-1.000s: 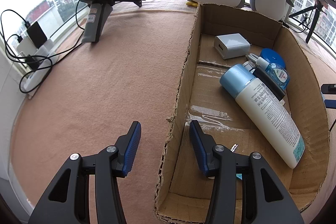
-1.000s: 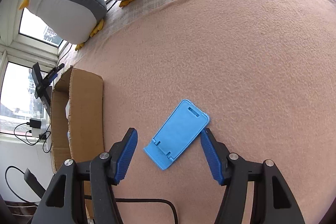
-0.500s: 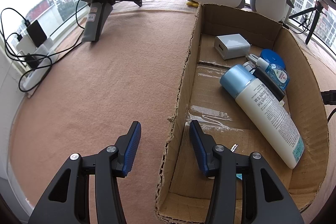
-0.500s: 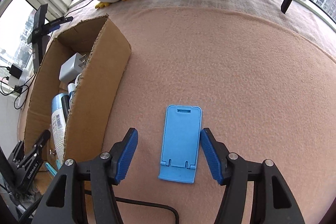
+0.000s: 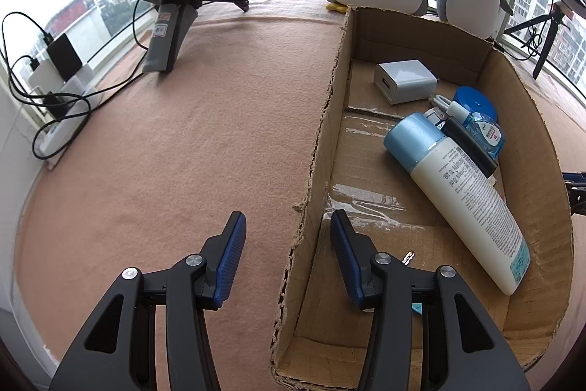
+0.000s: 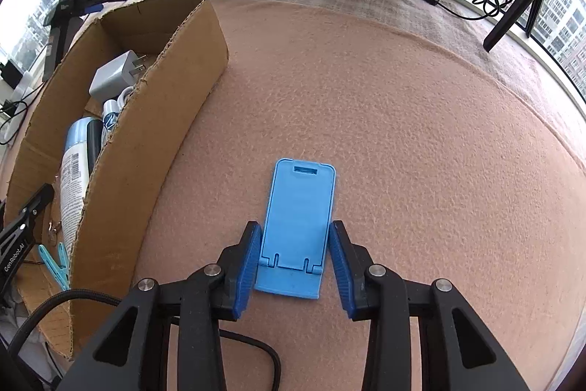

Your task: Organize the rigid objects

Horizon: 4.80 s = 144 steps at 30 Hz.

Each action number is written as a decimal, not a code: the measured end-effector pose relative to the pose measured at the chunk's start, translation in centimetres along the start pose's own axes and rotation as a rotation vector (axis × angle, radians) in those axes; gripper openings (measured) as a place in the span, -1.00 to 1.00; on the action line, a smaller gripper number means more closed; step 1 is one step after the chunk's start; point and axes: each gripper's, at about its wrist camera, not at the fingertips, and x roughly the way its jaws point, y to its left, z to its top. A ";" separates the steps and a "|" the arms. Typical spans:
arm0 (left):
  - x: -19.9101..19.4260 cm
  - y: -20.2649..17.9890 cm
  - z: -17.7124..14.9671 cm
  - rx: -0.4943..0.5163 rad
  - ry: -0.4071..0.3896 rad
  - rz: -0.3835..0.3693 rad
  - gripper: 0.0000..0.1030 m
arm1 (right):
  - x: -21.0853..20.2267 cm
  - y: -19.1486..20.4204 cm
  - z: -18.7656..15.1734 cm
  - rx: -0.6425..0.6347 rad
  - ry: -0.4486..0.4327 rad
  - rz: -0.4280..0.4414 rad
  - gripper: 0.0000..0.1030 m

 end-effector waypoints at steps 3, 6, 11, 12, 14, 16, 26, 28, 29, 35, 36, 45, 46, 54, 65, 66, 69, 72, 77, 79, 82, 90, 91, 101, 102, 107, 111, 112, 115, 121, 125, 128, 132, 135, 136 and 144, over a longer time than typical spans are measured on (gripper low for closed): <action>0.0 -0.1 0.0 0.001 0.000 0.001 -0.08 | -0.3 -0.3 -0.2 0.010 -0.011 0.012 -0.35; 0.0 0.0 0.0 0.001 0.000 0.001 -0.09 | -0.7 -0.5 -0.5 0.027 -0.023 0.026 -0.35; 0.0 0.1 0.0 0.001 0.000 0.001 -0.09 | -1.6 -0.3 -0.5 0.031 -0.046 0.036 -0.36; 0.0 0.1 0.0 0.001 0.000 0.001 -0.09 | -1.9 -0.3 -0.5 0.032 -0.053 0.039 -0.36; 0.0 0.1 0.0 0.001 -0.001 0.001 -0.08 | -2.4 -0.2 -0.4 0.032 -0.066 0.046 -0.36; 0.0 0.0 0.0 0.000 0.000 0.001 -0.09 | -3.1 0.0 -0.2 0.033 -0.084 0.054 -0.36; 0.0 0.1 0.0 0.001 0.000 0.000 -0.09 | -8.2 3.1 1.4 -0.029 -0.192 0.130 -0.36; 0.0 0.1 0.0 0.000 0.000 0.000 -0.09 | -8.9 4.2 1.6 -0.053 -0.206 0.154 -0.36; 0.0 0.0 0.0 0.001 -0.001 0.001 -0.08 | -9.1 4.7 1.7 -0.066 -0.209 0.164 -0.36; 0.0 0.1 0.0 0.001 0.000 0.001 -0.09 | -9.2 8.7 1.9 -0.157 -0.212 0.233 -0.36; 0.0 0.1 0.0 0.001 0.000 0.001 -0.09 | -9.1 9.3 1.9 -0.170 -0.209 0.240 -0.36; 0.0 0.1 0.0 0.001 0.000 0.000 -0.09 | -7.3 12.7 1.1 -0.246 -0.165 0.267 -0.36; 0.0 0.1 0.0 0.001 0.000 0.000 -0.09 | -7.1 12.9 1.1 -0.251 -0.162 0.266 -0.35; 0.0 0.1 0.0 0.000 0.000 0.000 -0.09 | -6.8 13.1 1.0 -0.261 -0.168 0.252 -0.22; 0.0 0.2 -0.1 0.003 0.000 0.002 -0.08 | -6.8 12.4 0.7 -0.248 -0.174 0.226 -0.05; -0.1 0.2 -0.1 0.002 0.001 0.002 -0.08 | -6.9 12.4 0.7 -0.246 -0.176 0.226 -0.04; -0.1 0.2 -0.1 0.005 0.000 0.005 -0.08 | -7.1 12.1 0.5 -0.241 -0.181 0.219 0.00; -0.4 0.5 -0.2 0.000 -0.003 0.011 -0.08 | -7.4 11.7 0.3 -0.233 -0.192 0.212 0.07; -1.7 1.1 -0.3 -0.003 -0.022 0.016 0.02 | -8.1 10.7 -0.1 -0.202 -0.209 0.210 0.10; -2.3 1.2 -0.2 -0.003 -0.030 0.014 0.06 | -8.5 10.2 -0.4 -0.186 -0.217 0.210 0.14; -3.4 1.2 -0.2 -0.003 -0.044 0.010 0.06 | -9.4 9.5 -1.0 -0.164 -0.237 0.200 0.16; -7.7 0.5 -0.2 0.017 -0.104 -0.027 0.29 | -12.1 7.4 -2.2 -0.109 -0.306 0.183 0.29; -8.3 0.3 -0.2 0.021 -0.114 -0.031 0.29 | -12.4 7.2 -2.4 -0.109 -0.315 0.169 0.29; -13.2 -1.0 0.2 0.034 -0.165 -0.059 0.30 | -16.0 5.6 -4.6 -0.042 -0.408 0.126 0.41; -13.6 -1.0 0.1 0.036 -0.170 -0.058 0.30 | -16.3 5.4 -4.8 -0.029 -0.417 0.126 0.45; -14.9 -1.3 -0.2 0.038 -0.187 -0.064 0.47 | -17.5 4.7 -5.8 0.008 -0.439 0.133 0.48; -15.5 -1.4 -0.3 0.041 -0.195 -0.065 0.47 | -18.1 4.6 -6.5 0.010 -0.447 0.123 0.51; -15.6 -1.4 -0.4 0.041 -0.196 -0.065 0.47 | -18.2 4.7 -6.6 0.008 -0.449 0.120 0.56; -15.9 -1.5 -0.5 0.043 -0.198 -0.068 0.48 | -18.4 5.0 -6.9 0.001 -0.460 0.101 0.62; -16.2 -1.4 -0.7 0.044 -0.200 -0.070 0.51 | -18.5 5.0 -7.1 0.000 -0.460 0.102 0.67; -16.3 -1.4 -0.7 0.037 -0.200 -0.073 0.51 | -18.5 5.0 -7.1 0.000 -0.459 0.100 0.67; -16.3 -1.4 -0.7 0.035 -0.199 -0.073 0.51 | -18.3 5.1 -7.1 -0.002 -0.451 0.097 0.67; -16.3 -1.3 -0.6 0.033 -0.196 -0.075 0.51 | -18.1 5.0 -7.1 0.000 -0.447 0.100 0.68; -16.4 -1.3 -0.6 0.033 -0.196 -0.075 0.51 | -18.1 4.9 -7.1 0.001 -0.447 0.098 0.68; -16.4 -1.3 -0.6 0.032 -0.195 -0.076 0.51 | -18.2 4.9 -7.1 0.001 -0.447 0.098 0.68; -16.1 -1.5 -0.6 0.037 -0.188 -0.078 0.51 | -18.0 4.9 -7.0 -0.002 -0.436 0.096 0.68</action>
